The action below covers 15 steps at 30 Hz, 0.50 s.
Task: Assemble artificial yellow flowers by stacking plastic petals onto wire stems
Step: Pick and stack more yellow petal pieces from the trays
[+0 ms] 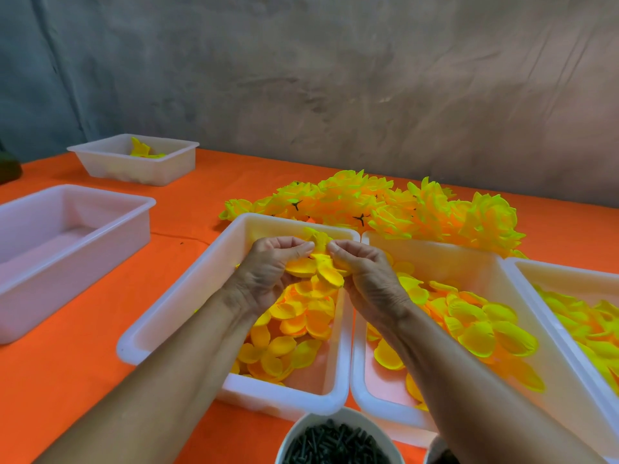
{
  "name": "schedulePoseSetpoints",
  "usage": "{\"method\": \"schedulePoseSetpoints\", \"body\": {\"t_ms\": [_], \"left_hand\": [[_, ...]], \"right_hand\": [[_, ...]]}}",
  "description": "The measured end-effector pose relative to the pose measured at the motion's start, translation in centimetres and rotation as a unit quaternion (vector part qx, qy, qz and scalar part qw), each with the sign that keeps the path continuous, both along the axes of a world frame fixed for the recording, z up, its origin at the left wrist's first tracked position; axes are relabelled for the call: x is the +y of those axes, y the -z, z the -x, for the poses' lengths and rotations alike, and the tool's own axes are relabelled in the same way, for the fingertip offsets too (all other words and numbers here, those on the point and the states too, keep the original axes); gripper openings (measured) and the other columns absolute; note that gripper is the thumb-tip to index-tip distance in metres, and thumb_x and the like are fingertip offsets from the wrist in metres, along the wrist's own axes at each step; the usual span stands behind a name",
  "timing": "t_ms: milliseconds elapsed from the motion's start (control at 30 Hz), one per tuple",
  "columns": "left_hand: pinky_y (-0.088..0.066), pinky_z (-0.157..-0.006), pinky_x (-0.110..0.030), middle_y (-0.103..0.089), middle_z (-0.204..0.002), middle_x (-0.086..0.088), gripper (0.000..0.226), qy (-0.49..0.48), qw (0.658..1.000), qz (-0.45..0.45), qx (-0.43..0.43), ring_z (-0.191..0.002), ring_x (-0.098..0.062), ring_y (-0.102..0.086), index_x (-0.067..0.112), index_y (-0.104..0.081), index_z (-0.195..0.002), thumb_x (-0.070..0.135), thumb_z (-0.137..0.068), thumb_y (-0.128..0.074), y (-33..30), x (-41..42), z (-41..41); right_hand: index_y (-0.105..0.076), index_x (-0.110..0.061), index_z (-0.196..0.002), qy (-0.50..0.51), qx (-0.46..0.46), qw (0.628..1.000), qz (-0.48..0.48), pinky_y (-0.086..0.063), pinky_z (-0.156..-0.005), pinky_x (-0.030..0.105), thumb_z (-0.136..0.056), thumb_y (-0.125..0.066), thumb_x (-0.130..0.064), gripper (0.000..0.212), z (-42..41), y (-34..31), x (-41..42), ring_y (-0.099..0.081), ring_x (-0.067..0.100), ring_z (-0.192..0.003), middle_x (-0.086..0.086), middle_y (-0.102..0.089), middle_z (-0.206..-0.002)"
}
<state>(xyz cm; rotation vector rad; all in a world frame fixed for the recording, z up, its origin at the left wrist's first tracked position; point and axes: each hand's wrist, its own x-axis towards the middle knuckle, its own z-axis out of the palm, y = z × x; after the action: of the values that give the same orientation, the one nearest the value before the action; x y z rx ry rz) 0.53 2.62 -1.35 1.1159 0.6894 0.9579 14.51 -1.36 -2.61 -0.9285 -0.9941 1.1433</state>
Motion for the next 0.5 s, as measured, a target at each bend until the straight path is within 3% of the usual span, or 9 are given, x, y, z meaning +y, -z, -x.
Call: {"method": "schedulePoseSetpoints", "body": {"t_ms": [200, 300, 433, 500], "left_hand": [[-0.035, -0.054, -0.018, -0.047, -0.064, -0.005, 0.018, -0.162, 0.969, -0.143, 0.117, -0.061, -0.012, -0.039, 0.004, -0.057, -0.069, 0.004, -0.087, -0.062, 0.6, 0.0, -0.7], [-0.030, -0.048, -0.013, -0.043, -0.063, -0.003, 0.018, -0.217, 0.953, -0.167, 0.128, -0.061, -0.010, -0.035, 0.004, -0.057, -0.070, 0.003, -0.088, -0.060, 0.7, 0.2, -0.7], [-0.029, -0.046, -0.014, -0.042, -0.061, -0.001, 0.022, -0.225, 0.949, -0.172, 0.140, -0.058, -0.010, -0.033, 0.009, -0.055, -0.067, 0.003, -0.087, -0.060, 0.8, 0.4, -0.9], [-0.034, -0.053, -0.018, -0.048, -0.066, -0.003, 0.012, -0.195, 0.954, -0.167, 0.153, -0.063, -0.013, -0.038, 0.005, -0.060, -0.075, 0.000, -0.086, -0.059, 0.9, 0.3, -1.0]], "right_hand": [[-0.069, -0.004, -0.097, 0.077, -0.053, 0.996, 0.003, -0.050, -0.063, 0.024, -0.084, -0.067, -0.020, 0.021, 0.9, -0.3, 0.0, -0.062, 0.012, -0.072, 0.000, -0.067, -0.079], [-0.063, -0.002, -0.097, 0.105, -0.060, 0.992, 0.038, -0.050, -0.059, 0.020, -0.081, -0.071, -0.015, 0.022, 0.5, -1.2, 0.0, -0.061, 0.011, -0.066, 0.003, -0.064, -0.078], [-0.062, 0.001, -0.093, 0.121, -0.154, 0.978, 0.076, -0.046, -0.047, 0.016, -0.084, -0.069, -0.008, 0.015, -0.2, -1.3, -0.6, -0.057, 0.009, -0.052, 0.008, -0.061, -0.068], [-0.064, 0.004, -0.092, 0.122, -0.172, 0.974, 0.079, -0.045, -0.045, 0.017, -0.084, -0.068, -0.008, 0.014, -0.7, -1.1, -0.9, -0.056, 0.010, -0.049, 0.010, -0.061, -0.066]]}}
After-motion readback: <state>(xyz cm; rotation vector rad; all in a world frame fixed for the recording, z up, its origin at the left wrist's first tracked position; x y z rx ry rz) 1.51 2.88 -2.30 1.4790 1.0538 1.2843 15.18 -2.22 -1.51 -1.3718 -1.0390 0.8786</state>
